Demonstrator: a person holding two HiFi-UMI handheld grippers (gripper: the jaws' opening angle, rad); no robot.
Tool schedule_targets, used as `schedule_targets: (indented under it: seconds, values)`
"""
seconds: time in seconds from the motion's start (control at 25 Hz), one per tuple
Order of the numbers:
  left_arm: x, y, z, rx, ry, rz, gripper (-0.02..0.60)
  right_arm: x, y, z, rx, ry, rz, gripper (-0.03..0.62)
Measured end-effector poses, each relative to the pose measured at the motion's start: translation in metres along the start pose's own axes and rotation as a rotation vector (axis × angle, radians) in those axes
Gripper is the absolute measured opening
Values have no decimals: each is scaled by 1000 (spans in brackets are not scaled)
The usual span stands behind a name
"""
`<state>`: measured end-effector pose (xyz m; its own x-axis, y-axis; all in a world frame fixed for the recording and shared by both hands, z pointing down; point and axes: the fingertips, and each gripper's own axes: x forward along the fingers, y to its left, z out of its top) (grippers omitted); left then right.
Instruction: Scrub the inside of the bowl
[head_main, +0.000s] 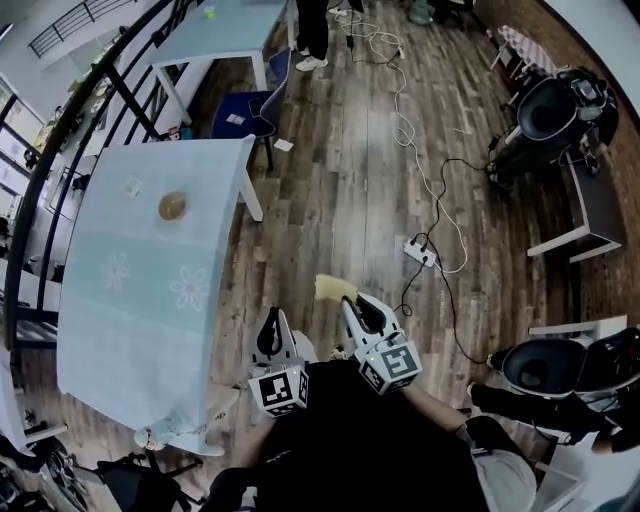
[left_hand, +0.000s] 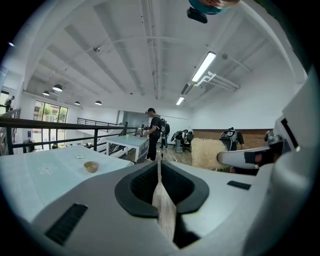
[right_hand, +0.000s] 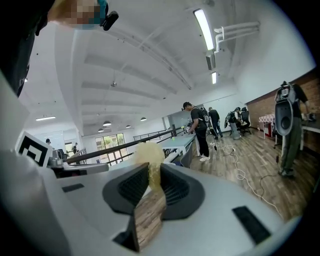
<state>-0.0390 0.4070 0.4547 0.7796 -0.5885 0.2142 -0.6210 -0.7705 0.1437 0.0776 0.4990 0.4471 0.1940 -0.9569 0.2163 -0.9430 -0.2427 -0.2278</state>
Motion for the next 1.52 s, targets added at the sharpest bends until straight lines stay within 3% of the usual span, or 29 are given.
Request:
schedule_targets:
  seconds: [0.44, 0.68, 1.0, 1.2, 1.52]
  values:
    - [75, 95, 39, -23, -43, -5, 31, 111, 35, 27, -33, 5, -24, 75]
    - [93, 150, 42, 6, -15, 15, 31, 159, 57, 28, -40, 19, -10, 78]
    - [94, 194, 41, -38, -22, 136, 31, 203, 79, 24, -39, 54, 83, 78]
    - [99, 218, 38, -67, -17, 244, 31, 240, 91, 22, -56, 93, 195, 77]
    - [133, 228, 46, -86, -35, 447, 31, 308, 65, 39, -68, 122, 361, 78]
